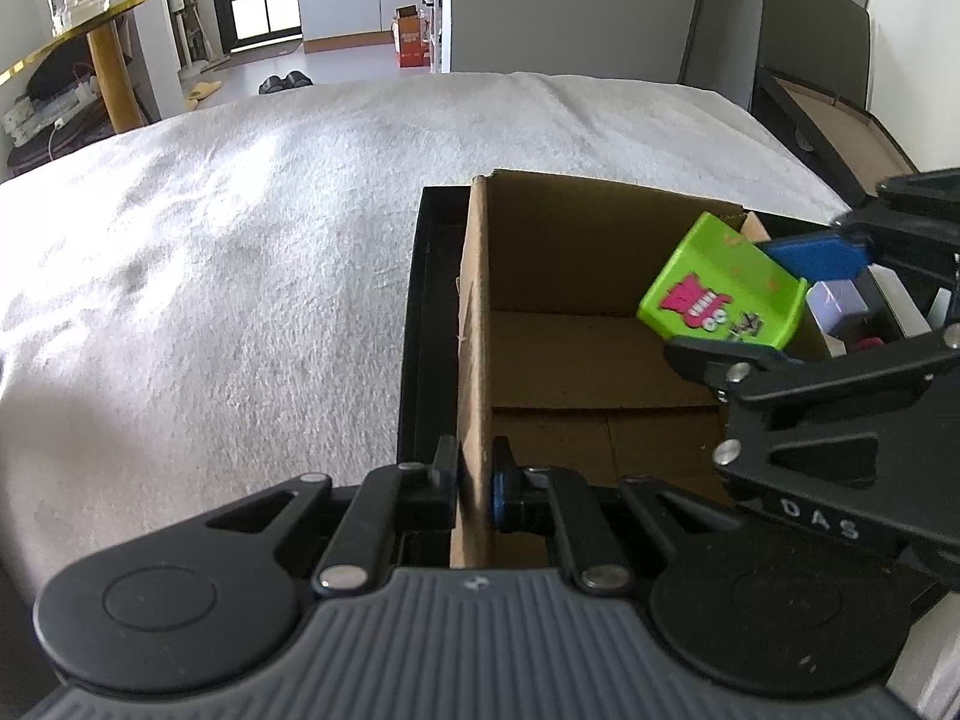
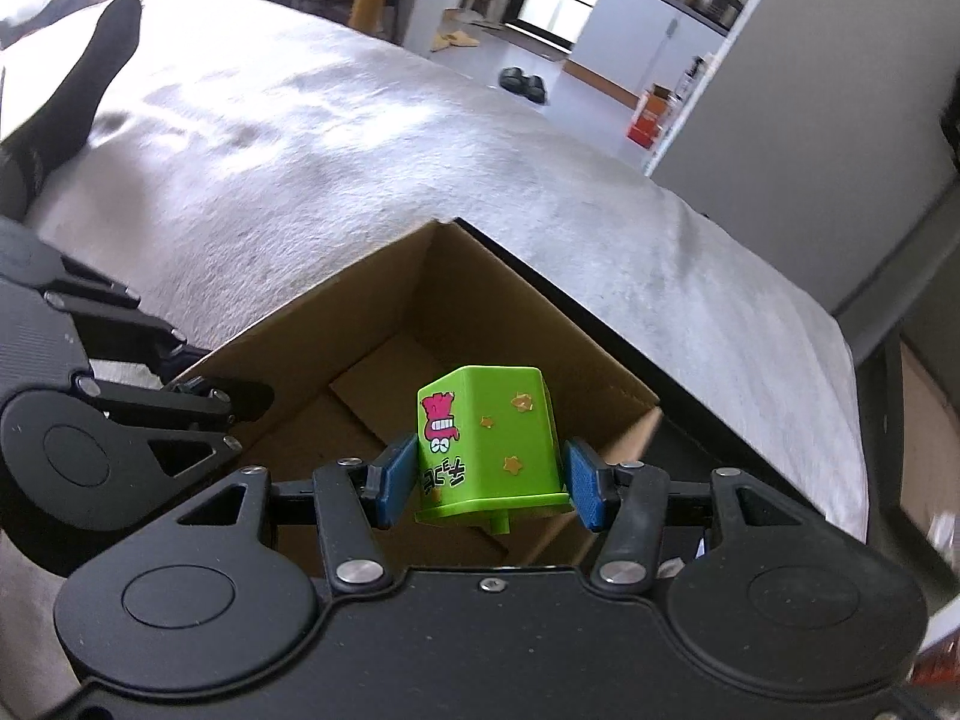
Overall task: Organize rigid objects
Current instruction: 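Lift the lime-green block with the right gripper and carry it over the box, then open the right gripper to drop the green block into the box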
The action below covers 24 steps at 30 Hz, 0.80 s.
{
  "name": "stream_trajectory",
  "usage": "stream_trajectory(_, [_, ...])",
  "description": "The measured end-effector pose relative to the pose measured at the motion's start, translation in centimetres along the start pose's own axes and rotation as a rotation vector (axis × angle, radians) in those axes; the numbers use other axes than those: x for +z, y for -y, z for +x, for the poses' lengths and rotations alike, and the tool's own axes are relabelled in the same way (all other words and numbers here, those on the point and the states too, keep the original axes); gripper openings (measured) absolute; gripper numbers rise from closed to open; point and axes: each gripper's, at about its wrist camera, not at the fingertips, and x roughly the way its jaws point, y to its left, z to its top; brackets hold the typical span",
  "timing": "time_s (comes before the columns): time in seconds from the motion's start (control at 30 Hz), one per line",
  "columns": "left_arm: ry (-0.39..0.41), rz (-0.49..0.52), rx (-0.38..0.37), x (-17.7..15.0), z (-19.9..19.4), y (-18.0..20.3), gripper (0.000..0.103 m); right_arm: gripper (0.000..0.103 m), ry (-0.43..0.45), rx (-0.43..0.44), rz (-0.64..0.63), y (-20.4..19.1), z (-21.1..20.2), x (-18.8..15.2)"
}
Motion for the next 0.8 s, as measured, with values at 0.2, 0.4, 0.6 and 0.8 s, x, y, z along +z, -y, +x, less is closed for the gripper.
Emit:
stream_trajectory(0.2, [0.0, -0.001, 0.003, 0.0, 0.1, 0.1, 0.009, 0.052, 0.083, -0.001, -0.09, -0.8, -0.1, 0.5])
stream_trajectory(0.4, [0.003, -0.008, 0.0, 0.0, 0.2, 0.1, 0.01, 0.067, 0.144, -0.059, -0.152, -1.3, -0.2, 0.5])
stream_trajectory(0.6, [0.0, 0.005, 0.011, -0.1, 0.4, 0.3, 0.01, 0.067, 0.128, -0.029, -0.084, -0.1, -1.4, -0.3])
stream_trajectory(0.8, [0.001, 0.018, 0.017, -0.2, 0.2, 0.6, 0.01, 0.067, 0.102, -0.005, 0.035, 1.6, -2.8, -1.9])
